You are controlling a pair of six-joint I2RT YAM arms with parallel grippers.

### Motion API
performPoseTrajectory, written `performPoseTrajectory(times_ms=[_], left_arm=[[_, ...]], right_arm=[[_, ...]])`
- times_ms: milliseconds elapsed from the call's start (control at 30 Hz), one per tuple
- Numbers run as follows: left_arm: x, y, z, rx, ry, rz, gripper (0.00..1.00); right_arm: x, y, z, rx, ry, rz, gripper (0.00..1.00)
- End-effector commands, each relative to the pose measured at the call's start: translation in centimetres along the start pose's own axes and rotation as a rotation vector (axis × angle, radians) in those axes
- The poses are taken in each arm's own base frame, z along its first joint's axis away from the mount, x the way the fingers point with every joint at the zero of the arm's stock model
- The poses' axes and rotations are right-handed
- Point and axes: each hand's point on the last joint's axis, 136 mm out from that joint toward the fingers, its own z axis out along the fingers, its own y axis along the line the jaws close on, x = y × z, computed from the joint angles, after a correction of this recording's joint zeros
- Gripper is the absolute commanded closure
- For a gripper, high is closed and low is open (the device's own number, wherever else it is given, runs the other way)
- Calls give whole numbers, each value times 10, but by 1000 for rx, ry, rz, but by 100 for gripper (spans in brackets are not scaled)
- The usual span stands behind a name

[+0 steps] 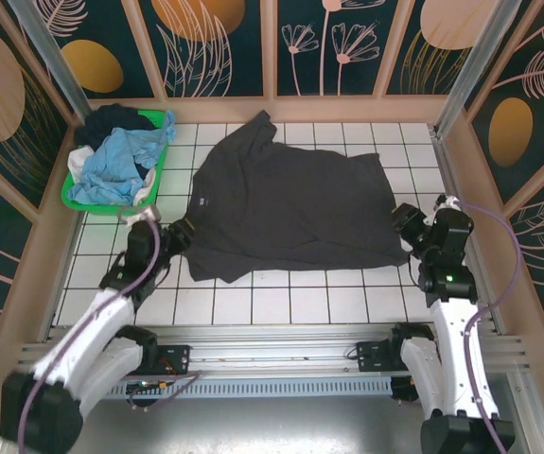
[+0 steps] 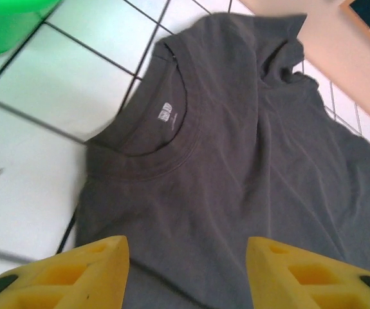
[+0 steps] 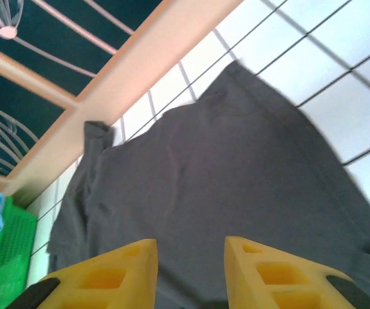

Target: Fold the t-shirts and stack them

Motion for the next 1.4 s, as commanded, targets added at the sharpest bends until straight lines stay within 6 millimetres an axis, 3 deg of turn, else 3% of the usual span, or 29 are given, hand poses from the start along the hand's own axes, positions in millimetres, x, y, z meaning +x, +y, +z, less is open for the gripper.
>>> performPoseTrajectory(times_ms=[0, 133, 200, 233, 267, 367, 433, 533, 700, 767, 867, 933, 1133, 1267, 1367], left_arm=[[-28, -45, 41, 107, -7, 55, 52], [-27, -54, 109, 74, 66, 71, 62], [-15, -52, 142, 58, 129, 73, 64], [0, -40, 158, 18, 172, 78, 66], [-1, -39, 171, 0, 179, 78, 67], [21, -3, 190, -133, 230, 103, 67], [31, 19, 188, -205, 245, 118, 67], [38, 46, 173, -297, 246, 127, 65], [68, 77, 147, -331, 305, 113, 63], [80, 86, 136, -342, 328, 101, 64], [79, 92, 120, -361, 309, 84, 62], [74, 91, 116, -371, 301, 95, 61], [34, 60, 105, -327, 220, 122, 55], [10, 35, 110, -269, 183, 145, 50], [-8, 6, 128, -202, 172, 161, 50]], right_arm=[[8, 39, 32, -121, 61, -56, 65], [29, 43, 103, -8, 156, -189, 63], [36, 32, 146, 35, 211, -211, 64], [36, 26, 165, 59, 230, -218, 64], [35, 16, 186, 98, 250, -223, 66], [37, -14, 238, 189, 320, -219, 71], [40, -35, 257, 237, 359, -196, 72], [46, -66, 262, 297, 381, -148, 72], [53, -114, 237, 312, 391, 3, 76], [53, -121, 226, 311, 378, 34, 76], [49, -111, 217, 277, 364, 44, 75], [46, -100, 211, 267, 353, 29, 74], [40, -59, 203, 246, 290, -65, 74], [23, -48, 236, 234, 276, -104, 74], [14, -62, 274, 281, 294, -126, 74]])
